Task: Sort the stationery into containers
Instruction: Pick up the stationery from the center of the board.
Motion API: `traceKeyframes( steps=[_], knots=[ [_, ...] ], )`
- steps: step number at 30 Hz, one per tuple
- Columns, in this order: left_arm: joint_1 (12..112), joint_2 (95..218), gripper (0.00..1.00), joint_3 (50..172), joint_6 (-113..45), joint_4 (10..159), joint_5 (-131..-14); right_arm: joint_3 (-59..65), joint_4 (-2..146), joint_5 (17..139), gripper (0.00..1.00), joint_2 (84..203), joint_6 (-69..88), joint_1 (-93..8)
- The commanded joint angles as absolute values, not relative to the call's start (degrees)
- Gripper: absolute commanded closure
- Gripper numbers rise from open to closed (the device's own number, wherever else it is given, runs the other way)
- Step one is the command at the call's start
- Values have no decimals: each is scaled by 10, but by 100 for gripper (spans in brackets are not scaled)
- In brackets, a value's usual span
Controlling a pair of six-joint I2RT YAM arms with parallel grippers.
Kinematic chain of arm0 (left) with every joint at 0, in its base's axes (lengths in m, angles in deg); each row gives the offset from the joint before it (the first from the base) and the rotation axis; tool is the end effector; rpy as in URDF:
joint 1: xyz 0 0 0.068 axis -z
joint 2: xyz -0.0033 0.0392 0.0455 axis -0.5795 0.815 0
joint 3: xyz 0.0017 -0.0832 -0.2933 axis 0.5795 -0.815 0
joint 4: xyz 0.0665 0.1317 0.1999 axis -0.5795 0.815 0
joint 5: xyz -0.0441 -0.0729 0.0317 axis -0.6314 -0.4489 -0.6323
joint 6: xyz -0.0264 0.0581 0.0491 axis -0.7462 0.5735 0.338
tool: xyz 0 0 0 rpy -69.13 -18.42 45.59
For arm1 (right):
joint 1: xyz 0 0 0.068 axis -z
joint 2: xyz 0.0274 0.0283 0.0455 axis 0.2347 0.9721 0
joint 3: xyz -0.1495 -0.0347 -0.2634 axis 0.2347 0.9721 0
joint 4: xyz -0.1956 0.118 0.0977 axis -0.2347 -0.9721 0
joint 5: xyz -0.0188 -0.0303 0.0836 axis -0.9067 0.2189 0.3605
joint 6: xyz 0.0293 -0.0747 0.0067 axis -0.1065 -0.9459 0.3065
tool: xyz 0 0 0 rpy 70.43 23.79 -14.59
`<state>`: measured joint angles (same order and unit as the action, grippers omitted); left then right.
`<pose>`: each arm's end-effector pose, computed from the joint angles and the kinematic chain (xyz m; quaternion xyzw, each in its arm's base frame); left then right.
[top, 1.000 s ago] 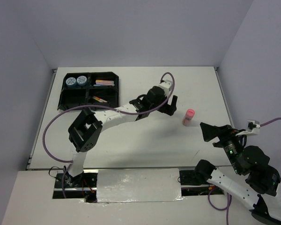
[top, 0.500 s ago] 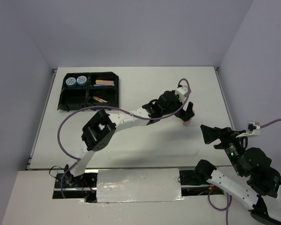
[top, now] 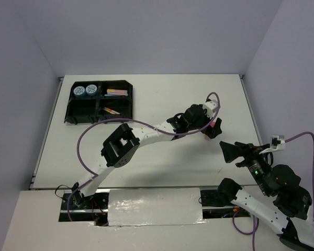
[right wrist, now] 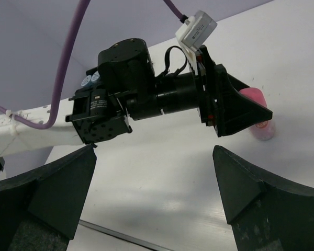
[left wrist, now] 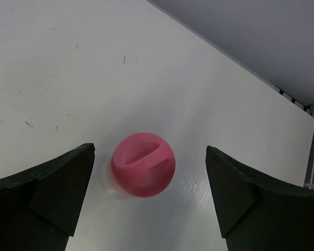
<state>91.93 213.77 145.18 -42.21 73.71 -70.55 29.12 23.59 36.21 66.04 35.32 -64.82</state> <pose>0.3219 -0.5007 0.2504 0.2804 0.7306 -0.4174 0.4619 0.0130 -0.0469 0.3339 0.0901 0.7150 0.2796 0.6344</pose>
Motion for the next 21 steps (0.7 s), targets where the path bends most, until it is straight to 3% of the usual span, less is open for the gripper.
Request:
traceKeyframes(
  steps=[1,4,7,11,16,21],
  knots=[
    [922,2166,1,1481,-410,722,-715,299,266,371,0,655,342,-652],
    [921,2178,5,1492,-408,729,-709,301,265,373,0,652,343,-653],
    [922,2180,23,1489,-405,720,-706,303,267,374,0,648,342,-652],
    [921,2187,79,1503,-404,736,-692,304,269,375,0,648,339,-653],
    [921,2144,99,1447,-408,713,-661,309,272,373,0,643,337,-653],
    [920,2048,100,1398,-402,726,-568,307,268,372,0,644,336,-653]
  ],
)
